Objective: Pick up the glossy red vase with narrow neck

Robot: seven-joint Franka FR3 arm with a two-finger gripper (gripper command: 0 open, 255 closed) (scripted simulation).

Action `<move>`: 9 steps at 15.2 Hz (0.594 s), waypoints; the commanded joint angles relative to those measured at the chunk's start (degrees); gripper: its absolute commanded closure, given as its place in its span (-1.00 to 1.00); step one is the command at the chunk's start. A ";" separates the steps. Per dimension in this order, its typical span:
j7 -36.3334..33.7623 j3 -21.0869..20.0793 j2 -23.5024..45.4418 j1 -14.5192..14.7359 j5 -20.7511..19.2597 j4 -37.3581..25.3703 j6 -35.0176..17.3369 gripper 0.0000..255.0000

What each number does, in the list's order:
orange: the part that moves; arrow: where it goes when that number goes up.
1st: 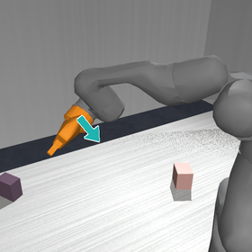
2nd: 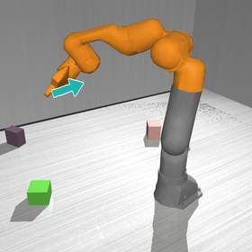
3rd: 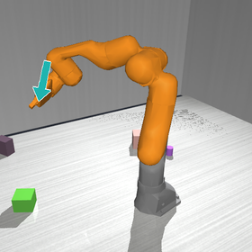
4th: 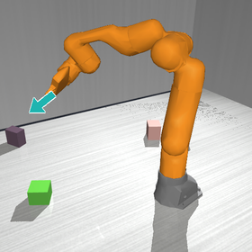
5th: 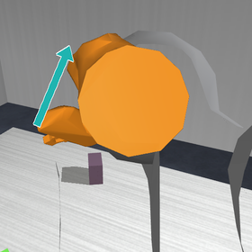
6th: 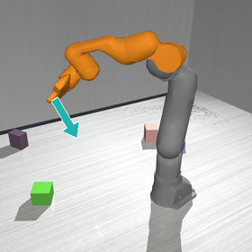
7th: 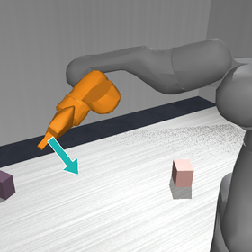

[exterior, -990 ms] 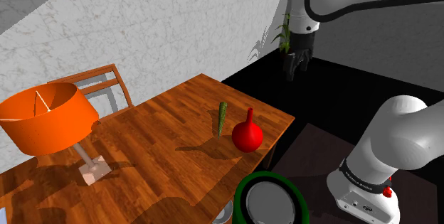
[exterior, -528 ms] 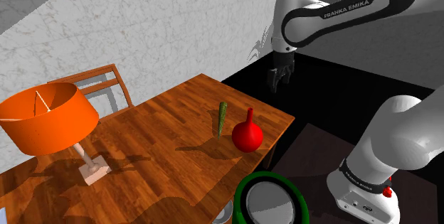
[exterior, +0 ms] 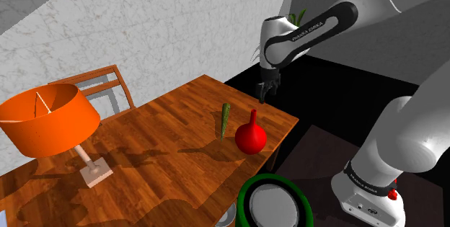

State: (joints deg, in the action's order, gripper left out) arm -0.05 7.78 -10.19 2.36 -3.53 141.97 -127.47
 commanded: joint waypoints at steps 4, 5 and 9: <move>2.13 0.23 11.48 0.49 2.47 -3.57 -8.56 -1.00; 2.61 0.16 13.82 0.53 3.09 -4.62 -9.95 -1.00; 4.03 -0.33 20.75 0.38 4.93 -7.76 -14.01 -1.00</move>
State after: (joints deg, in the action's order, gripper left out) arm 3.66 7.50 9.47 2.83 1.09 134.74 -140.82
